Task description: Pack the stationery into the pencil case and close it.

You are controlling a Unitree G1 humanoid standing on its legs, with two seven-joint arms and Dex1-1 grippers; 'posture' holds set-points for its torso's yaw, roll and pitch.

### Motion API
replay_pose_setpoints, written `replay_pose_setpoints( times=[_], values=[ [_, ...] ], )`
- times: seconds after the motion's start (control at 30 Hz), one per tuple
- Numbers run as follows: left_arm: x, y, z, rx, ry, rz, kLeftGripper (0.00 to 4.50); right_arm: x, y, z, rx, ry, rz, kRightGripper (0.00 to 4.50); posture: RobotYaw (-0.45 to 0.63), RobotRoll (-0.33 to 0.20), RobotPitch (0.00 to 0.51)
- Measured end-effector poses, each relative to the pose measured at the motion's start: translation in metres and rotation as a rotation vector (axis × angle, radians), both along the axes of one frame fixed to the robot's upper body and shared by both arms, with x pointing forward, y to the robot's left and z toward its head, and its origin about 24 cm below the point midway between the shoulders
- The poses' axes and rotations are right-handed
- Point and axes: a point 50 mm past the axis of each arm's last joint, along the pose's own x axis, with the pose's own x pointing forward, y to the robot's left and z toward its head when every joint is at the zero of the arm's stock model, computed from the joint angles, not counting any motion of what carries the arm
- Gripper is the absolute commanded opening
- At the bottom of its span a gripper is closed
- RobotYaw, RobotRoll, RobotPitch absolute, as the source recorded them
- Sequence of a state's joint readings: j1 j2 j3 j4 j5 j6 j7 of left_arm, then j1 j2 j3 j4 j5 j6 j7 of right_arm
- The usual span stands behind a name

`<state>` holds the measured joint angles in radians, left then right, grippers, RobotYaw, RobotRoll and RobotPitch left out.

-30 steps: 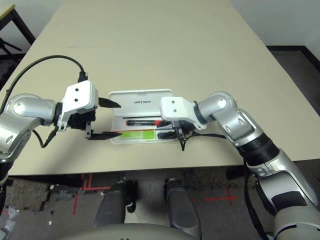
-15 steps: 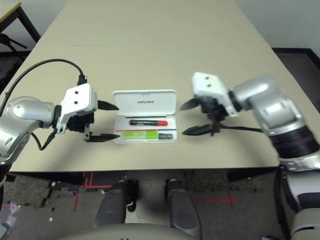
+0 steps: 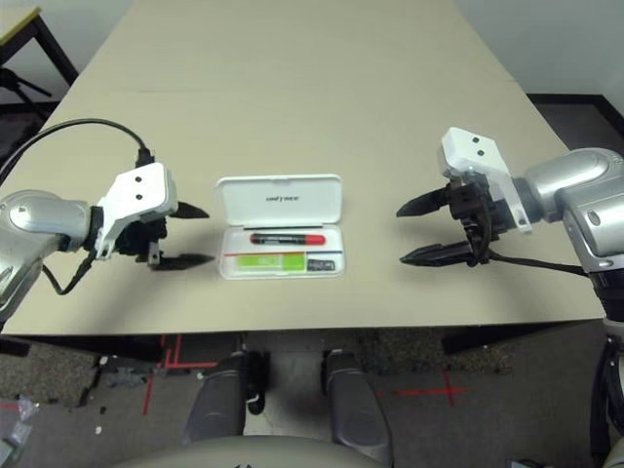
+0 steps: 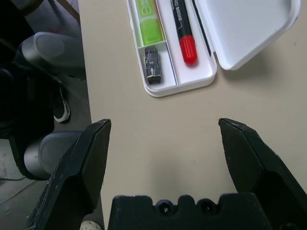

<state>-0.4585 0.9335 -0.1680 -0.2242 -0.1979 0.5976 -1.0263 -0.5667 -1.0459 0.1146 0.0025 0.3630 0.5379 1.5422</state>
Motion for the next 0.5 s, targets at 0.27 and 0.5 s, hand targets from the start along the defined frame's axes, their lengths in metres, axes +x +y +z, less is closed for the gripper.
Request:
replay_pose_setpoints(
  times=[0.27,0.5],
  values=[
    [0.024,0.027,-0.023,0.080,-0.057,0.198,0.02,0.001,0.002,-0.002,0.004,-0.009,-0.005,4.50,0.00,0.000,0.125],
    [0.045,0.043,-0.032,0.146,-0.127,0.385,0.02,0.001,0.006,-0.004,0.020,-0.009,0.006,4.50,0.00,0.000,0.129]
  ],
)
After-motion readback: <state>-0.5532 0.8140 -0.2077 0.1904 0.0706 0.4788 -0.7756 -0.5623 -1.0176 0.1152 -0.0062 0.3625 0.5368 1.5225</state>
